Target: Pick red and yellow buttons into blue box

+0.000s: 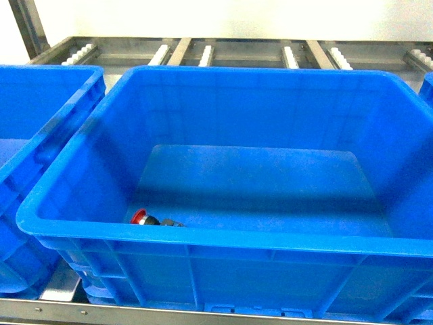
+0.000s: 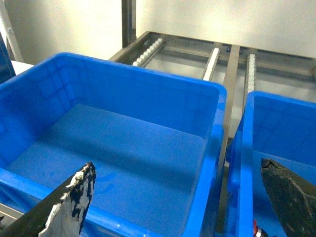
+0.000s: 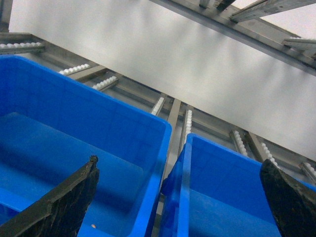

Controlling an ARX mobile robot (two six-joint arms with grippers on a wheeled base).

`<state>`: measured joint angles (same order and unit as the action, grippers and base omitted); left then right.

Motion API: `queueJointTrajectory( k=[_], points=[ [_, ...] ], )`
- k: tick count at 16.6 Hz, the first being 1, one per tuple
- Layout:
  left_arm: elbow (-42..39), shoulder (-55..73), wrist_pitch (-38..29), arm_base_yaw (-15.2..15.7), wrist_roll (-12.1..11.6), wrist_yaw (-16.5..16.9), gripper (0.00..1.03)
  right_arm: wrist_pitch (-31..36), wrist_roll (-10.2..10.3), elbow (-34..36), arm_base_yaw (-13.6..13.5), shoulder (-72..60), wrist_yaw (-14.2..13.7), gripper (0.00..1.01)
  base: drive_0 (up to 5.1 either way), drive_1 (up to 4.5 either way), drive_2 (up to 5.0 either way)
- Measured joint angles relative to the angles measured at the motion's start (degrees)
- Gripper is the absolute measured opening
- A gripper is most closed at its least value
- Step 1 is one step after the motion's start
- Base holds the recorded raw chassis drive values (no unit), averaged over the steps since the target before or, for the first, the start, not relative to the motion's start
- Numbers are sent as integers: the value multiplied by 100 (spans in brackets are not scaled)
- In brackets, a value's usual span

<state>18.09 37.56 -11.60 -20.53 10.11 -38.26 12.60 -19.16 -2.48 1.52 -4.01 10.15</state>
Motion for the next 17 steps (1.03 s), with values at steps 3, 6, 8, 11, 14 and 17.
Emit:
queueJointTrajectory(
  k=[3,6,8,11,14,17],
  points=[
    [-575,-387,-944,590,-557,1716,77,-1276,896,-269,-146,-83,-903,78,0,0,0],
    [-896,-833,-894,975,-870,2769,48,-1322,1626,-188,-151,37,-979,49,0,0,0],
    [-975,-925,-837,1062,-898,2850,41,-1303,1687,-175,-151,52,-979,41,0,0,0],
    [-1082,-1040,-774,1172,-907,2929,31,-1307,1733,-142,-151,52,-981,32,0,0,0],
    [-1266,-1414,-636,1423,-909,3180,2,-1305,1810,-50,-151,125,-981,3,0,0,0],
    [-1419,-1718,-446,2105,-916,3727,2,-1257,1829,140,-151,376,-997,2,0,0,0]
  ],
)
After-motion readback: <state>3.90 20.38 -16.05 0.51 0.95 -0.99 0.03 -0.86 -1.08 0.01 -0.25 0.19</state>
